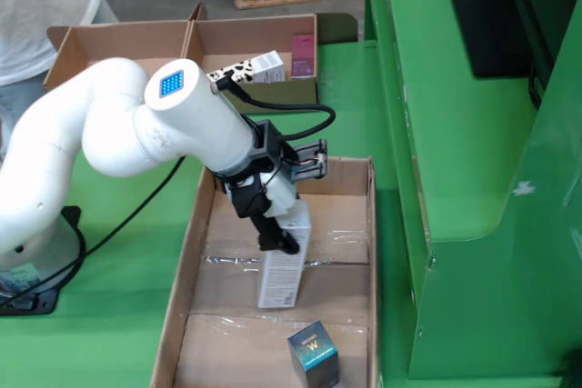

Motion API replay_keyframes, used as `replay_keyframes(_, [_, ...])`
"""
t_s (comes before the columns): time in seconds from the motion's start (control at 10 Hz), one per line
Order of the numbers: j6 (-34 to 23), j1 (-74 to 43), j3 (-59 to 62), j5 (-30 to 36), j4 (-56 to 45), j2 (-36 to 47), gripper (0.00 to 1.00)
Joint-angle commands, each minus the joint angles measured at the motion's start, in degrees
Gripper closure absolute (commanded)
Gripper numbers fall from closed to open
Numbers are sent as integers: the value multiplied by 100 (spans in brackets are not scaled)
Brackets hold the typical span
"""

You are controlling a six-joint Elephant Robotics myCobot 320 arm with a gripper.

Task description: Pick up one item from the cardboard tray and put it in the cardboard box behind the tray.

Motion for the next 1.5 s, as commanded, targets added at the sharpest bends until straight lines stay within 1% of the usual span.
replay_keyframes(0.0, [-610,-29,1192,383,-2707,494,100])
replay_keyframes(0.1, [-679,-36,3613,367,-4175,-393,100])
replay_keyframes(0.2, [-828,-39,5068,342,-5229,-707,100])
replay_keyframes(0.3, [-828,-39,5068,342,-5229,-707,100])
replay_keyframes(0.4, [-1190,-181,6675,448,-6749,-707,100])
replay_keyframes(0.5, [-1190,-181,6675,448,-6749,-707,100])
replay_keyframes(0.6, [-1346,-281,7426,454,-7478,-675,100])
replay_keyframes(0.8, [-1346,-281,7426,454,-7478,-675,100])
replay_keyframes(0.9, [-1948,-738,8654,503,-9266,170,100])
replay_keyframes(1.0, [-2041,-784,8122,503,-9239,695,100])
replay_keyframes(1.1, [-2041,-784,8122,503,-9239,695,100])
replay_keyframes(1.2, [-2054,-770,7313,530,-8883,1189,100])
replay_keyframes(1.4, [-2252,-1051,5903,715,-8603,2310,100])
